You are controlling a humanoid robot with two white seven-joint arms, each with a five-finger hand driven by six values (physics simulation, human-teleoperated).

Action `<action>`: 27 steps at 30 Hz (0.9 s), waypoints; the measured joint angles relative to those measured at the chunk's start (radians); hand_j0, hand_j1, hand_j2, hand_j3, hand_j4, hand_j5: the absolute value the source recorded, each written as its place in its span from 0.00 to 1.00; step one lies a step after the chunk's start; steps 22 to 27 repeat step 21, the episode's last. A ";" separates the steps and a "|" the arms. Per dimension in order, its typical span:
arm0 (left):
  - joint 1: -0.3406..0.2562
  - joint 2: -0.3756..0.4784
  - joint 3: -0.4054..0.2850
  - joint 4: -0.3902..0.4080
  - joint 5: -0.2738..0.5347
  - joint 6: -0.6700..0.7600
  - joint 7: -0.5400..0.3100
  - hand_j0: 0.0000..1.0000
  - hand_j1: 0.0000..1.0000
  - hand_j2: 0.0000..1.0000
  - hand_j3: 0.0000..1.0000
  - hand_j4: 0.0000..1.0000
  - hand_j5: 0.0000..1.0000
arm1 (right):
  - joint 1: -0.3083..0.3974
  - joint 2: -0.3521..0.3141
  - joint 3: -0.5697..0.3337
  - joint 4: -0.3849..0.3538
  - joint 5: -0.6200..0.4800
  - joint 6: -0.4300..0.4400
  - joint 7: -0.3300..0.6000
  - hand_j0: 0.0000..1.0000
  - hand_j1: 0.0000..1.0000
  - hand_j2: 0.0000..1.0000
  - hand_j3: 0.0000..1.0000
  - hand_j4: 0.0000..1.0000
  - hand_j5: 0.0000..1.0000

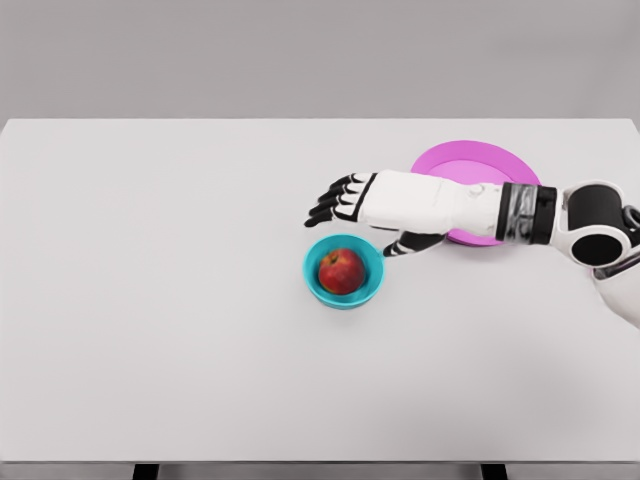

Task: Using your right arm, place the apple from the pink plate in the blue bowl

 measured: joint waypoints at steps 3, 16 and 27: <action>0.000 0.000 0.000 0.000 0.000 0.000 0.000 1.00 1.00 1.00 1.00 1.00 1.00 | -0.003 -0.047 -0.028 -0.006 -0.001 -0.012 0.000 1.00 1.00 1.00 1.00 1.00 1.00; -0.009 0.000 0.000 -0.009 0.000 -0.001 0.000 1.00 1.00 1.00 1.00 1.00 1.00 | 0.066 -0.211 -0.105 -0.010 -0.002 -0.078 0.000 1.00 1.00 1.00 1.00 1.00 1.00; -0.011 0.000 0.000 -0.012 0.000 -0.002 0.000 1.00 1.00 1.00 1.00 1.00 1.00 | 0.166 -0.238 -0.213 -0.010 -0.002 -0.089 0.000 1.00 1.00 1.00 1.00 1.00 1.00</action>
